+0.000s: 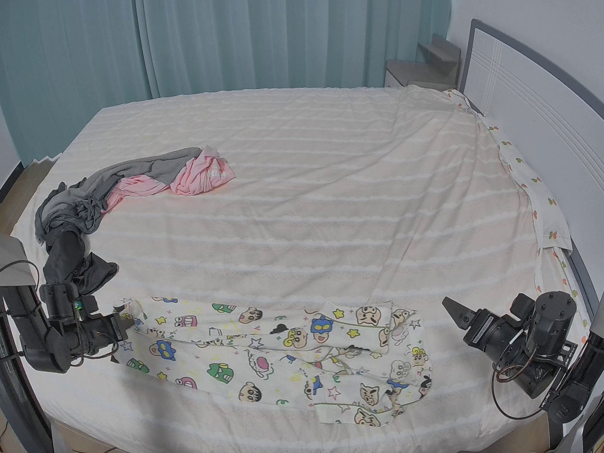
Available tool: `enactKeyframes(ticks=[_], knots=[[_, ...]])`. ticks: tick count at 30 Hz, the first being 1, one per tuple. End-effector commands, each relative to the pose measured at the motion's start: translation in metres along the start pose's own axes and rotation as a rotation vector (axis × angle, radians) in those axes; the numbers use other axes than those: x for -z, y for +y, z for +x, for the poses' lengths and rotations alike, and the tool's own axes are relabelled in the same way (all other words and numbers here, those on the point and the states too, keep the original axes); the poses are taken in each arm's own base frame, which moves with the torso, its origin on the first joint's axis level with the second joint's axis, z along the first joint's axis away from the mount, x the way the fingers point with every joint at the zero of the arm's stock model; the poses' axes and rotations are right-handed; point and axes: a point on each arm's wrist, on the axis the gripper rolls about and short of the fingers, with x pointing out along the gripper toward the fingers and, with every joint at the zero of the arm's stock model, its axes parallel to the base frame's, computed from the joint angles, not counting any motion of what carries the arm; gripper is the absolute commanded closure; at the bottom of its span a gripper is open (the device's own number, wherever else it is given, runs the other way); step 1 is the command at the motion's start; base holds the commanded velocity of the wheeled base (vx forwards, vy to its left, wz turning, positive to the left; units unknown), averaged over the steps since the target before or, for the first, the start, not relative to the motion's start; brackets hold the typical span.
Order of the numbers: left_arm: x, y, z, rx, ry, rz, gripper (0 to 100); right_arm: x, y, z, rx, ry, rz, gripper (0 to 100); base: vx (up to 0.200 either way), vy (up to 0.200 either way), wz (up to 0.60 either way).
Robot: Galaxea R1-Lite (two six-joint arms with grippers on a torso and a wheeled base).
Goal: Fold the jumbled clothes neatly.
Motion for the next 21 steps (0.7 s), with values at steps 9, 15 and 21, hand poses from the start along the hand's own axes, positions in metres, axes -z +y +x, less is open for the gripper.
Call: enactKeyframes(ticks=[9, 15, 21], knots=[[-0.036, 0.076, -0.039, -0.044, -0.197, -0.225, 100, 0.001, -0.002, -0.002, 0.005, 0.002, 0.001, 0, 0.000, 0.000, 0.00], [-0.048, 0.095, -0.051, -0.052, -0.259, -0.281, 100, 0.001, -0.002, -0.002, 0.005, 0.004, 0.025, 0, 0.000, 0.000, 0.00], [-0.050, 0.084, -0.053, -0.035, -0.259, -0.275, 100, 0.000, -0.002, -0.002, 0.003, 0.002, 0.027, 0, 0.000, 0.000, 0.00]])
